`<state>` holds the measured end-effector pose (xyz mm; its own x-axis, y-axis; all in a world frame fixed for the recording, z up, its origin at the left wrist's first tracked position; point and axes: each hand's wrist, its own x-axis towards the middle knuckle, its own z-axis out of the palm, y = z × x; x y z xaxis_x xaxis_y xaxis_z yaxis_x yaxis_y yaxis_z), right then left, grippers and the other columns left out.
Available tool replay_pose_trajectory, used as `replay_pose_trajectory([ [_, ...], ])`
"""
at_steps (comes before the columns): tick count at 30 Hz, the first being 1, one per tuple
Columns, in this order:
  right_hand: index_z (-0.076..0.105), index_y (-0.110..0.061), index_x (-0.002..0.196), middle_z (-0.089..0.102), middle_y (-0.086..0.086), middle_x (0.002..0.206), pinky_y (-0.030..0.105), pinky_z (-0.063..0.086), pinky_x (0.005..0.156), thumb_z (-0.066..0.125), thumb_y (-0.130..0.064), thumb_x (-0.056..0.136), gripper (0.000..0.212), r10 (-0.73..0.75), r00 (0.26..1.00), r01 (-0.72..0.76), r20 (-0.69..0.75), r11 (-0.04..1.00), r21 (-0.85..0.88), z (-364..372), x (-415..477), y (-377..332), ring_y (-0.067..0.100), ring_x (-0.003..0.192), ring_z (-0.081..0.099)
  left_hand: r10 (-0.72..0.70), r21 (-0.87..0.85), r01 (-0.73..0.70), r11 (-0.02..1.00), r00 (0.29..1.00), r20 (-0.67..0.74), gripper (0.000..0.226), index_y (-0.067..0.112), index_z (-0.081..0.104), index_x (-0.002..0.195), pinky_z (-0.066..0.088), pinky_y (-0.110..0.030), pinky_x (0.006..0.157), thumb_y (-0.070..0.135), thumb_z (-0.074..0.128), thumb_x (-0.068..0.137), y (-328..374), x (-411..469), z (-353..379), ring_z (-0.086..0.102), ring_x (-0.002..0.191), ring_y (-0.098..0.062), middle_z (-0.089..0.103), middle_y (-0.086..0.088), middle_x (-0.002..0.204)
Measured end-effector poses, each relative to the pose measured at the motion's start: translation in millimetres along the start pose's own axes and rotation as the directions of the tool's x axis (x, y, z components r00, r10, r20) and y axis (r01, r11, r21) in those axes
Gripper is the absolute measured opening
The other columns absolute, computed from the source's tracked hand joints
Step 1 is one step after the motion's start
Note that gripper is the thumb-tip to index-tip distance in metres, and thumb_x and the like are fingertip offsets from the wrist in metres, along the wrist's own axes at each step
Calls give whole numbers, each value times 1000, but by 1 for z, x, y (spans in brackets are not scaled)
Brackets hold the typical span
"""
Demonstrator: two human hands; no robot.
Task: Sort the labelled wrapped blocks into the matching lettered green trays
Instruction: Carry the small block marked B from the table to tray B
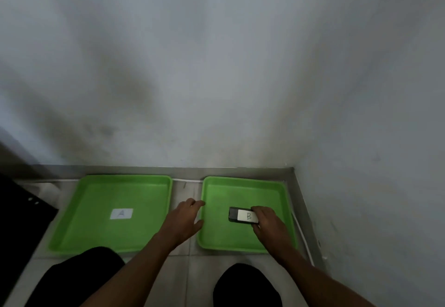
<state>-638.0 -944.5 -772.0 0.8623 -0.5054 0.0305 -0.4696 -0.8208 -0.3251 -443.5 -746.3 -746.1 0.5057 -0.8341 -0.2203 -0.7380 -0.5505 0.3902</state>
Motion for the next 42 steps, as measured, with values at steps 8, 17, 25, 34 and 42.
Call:
replay_pose_trajectory([
  [8, 59, -8, 118, 63, 12, 114, 41, 52, 76, 71, -5, 76, 43, 57, 987, -63, 149, 997, 36, 49, 51, 69, 30, 107, 55, -65, 4, 65, 998, 987, 146, 60, 24, 33, 147, 50, -40, 95, 31, 57, 92, -12, 55, 52, 44, 131, -24, 38, -6, 149],
  [17, 51, -11, 128, 55, 11, 127, 41, 45, 93, 62, -7, 85, 45, 107, 966, -139, 234, 982, 124, 92, 114, 90, 25, 119, 45, -116, 15, 115, 993, 981, 157, 63, 23, 29, 149, 47, -42, 104, 29, 58, 94, -18, 92, 83, 37, 138, -30, 21, -12, 160],
  [25, 50, -8, 130, 55, 12, 128, 37, 42, 97, 64, -2, 84, 48, 121, 969, -143, 213, 986, 90, 108, 127, 93, 27, 120, 46, -143, -24, 148, 989, 978, 153, 62, 22, 31, 148, 46, -43, 106, 28, 59, 93, -31, 107, 84, 39, 137, -30, 29, -13, 157],
  [34, 36, -11, 141, 43, 14, 145, 45, 39, 106, 65, -4, 83, 64, 138, 969, -152, 206, 987, 57, 81, 106, 83, 28, 133, 36, -128, 2, 128, 992, 983, 129, 62, 19, 31, 149, 47, -44, 104, 25, 58, 93, -16, 93, 58, 39, 136, -30, 30, -13, 156],
  [42, 36, -10, 141, 38, 13, 148, 41, 33, 109, 62, -11, 87, 60, 54, 994, -60, 96, 996, 60, 20, 72, -6, 27, 137, 31, -60, 56, 57, 997, 997, 48, 60, 19, 32, 148, 45, -45, 102, 23, 54, 93, -3, 46, -8, 37, 136, -32, 33, -13, 154],
])
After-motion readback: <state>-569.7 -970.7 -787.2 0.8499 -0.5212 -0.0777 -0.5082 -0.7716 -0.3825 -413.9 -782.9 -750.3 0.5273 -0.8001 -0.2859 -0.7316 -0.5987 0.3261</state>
